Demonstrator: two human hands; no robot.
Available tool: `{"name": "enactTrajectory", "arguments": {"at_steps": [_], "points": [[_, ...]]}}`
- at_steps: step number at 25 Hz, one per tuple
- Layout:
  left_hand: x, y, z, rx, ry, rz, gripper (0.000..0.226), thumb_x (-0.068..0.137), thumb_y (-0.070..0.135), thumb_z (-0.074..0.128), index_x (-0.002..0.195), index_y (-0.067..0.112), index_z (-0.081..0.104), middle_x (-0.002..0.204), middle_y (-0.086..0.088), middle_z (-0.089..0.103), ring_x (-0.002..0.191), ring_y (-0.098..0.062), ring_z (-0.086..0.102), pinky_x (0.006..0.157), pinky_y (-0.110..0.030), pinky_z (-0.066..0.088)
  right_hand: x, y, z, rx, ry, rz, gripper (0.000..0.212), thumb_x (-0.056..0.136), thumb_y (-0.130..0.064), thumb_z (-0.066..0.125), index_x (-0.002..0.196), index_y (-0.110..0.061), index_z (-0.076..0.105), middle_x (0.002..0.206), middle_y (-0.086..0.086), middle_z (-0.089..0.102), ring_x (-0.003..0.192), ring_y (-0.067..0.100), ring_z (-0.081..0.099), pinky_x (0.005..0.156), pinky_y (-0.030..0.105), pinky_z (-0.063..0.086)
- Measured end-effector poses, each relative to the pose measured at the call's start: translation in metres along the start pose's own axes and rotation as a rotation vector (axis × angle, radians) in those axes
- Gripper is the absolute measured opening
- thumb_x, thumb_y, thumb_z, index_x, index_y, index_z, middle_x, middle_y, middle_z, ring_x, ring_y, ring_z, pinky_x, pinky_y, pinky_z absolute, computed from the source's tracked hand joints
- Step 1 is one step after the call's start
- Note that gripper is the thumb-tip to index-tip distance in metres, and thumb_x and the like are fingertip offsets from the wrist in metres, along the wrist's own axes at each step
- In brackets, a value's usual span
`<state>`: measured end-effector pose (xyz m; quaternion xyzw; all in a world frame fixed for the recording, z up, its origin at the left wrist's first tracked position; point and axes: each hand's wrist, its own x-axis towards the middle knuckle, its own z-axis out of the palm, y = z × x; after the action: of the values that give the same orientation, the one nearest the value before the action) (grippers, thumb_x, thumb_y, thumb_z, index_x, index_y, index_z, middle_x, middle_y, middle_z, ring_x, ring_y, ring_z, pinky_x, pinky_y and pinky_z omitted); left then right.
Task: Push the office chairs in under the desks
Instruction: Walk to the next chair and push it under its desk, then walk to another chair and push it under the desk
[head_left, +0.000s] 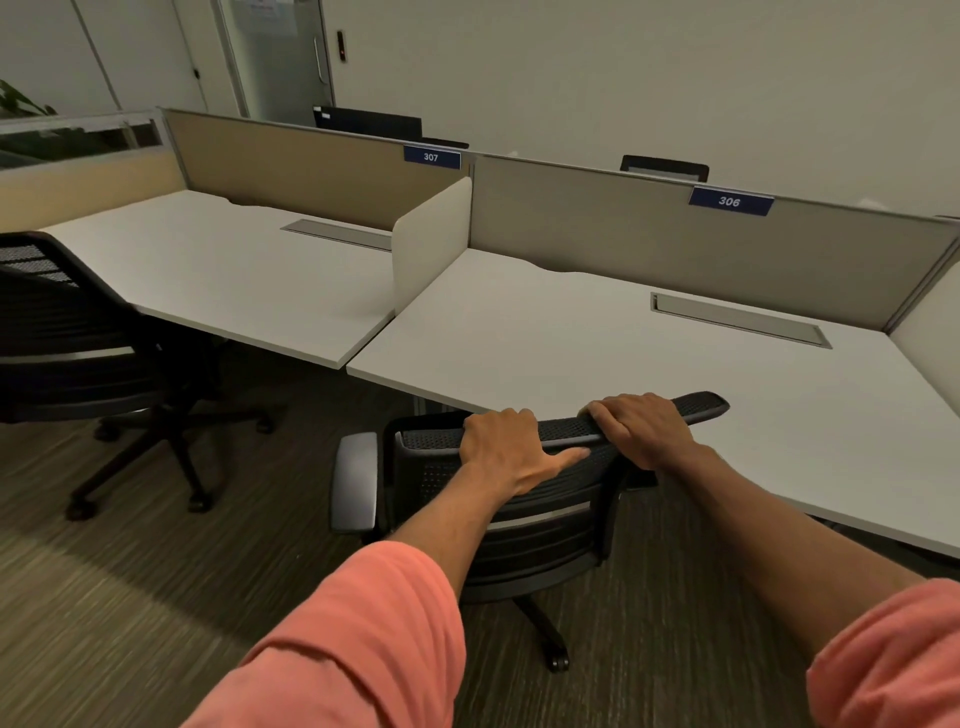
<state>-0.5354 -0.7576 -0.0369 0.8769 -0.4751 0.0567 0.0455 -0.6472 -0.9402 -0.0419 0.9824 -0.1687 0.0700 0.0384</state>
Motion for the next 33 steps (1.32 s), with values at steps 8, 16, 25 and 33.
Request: {"name": "enactTrajectory", "arguments": {"at_steps": [8, 16, 25, 33], "points": [[0.002, -0.004, 0.006, -0.007, 0.008, -0.006, 0.092, 0.067, 0.097, 0.022, 0.085, 0.016, 0.06, 0.069, -0.001, 0.055, 0.063, -0.022, 0.055, 0.061, -0.034, 0.041, 0.002, -0.007, -0.003, -0.003, -0.059, 0.036, 0.06, 0.093, -0.046, 0.01, 0.105, -0.025, 0.064, 0.1, 0.001, 0.07, 0.087, 0.019, 0.057, 0.077, 0.036, 0.041], [-0.007, -0.002, 0.002, -0.109, -0.072, 0.028, 0.103, 0.072, 0.094, 0.023, 0.138, 0.018, 0.045, 0.135, -0.01, 0.056, 0.125, -0.032, 0.05, 0.105, -0.057, 0.033, -0.046, -0.015, -0.012, 0.116, -0.031, 0.227, 0.064, 0.098, -0.063, 0.02, 0.155, -0.033, 0.02, 0.161, 0.003, 0.026, 0.149, 0.022, 0.018, 0.12, 0.051, 0.004], [-0.06, 0.126, -0.002, -0.081, -0.06, 0.365, 0.088, 0.088, 0.078, 0.011, 0.157, 0.023, 0.01, 0.165, -0.006, -0.005, 0.149, -0.028, -0.013, 0.115, -0.059, -0.014, -0.227, 0.002, -0.021, 0.036, 0.014, 0.628, 0.069, 0.094, -0.068, 0.015, 0.154, -0.034, 0.018, 0.164, 0.005, 0.014, 0.151, 0.025, 0.009, 0.119, 0.052, -0.001], [-0.182, 0.329, 0.01, -0.112, -0.08, 0.668, 0.085, 0.088, 0.077, 0.007, 0.156, 0.027, 0.012, 0.164, -0.003, -0.005, 0.149, -0.026, -0.011, 0.115, -0.058, -0.014, -0.483, 0.028, -0.043, 0.04, 0.019, 1.008, 0.068, 0.094, -0.066, 0.02, 0.153, -0.033, 0.025, 0.162, 0.004, 0.023, 0.15, 0.023, 0.013, 0.12, 0.053, 0.0]]}}
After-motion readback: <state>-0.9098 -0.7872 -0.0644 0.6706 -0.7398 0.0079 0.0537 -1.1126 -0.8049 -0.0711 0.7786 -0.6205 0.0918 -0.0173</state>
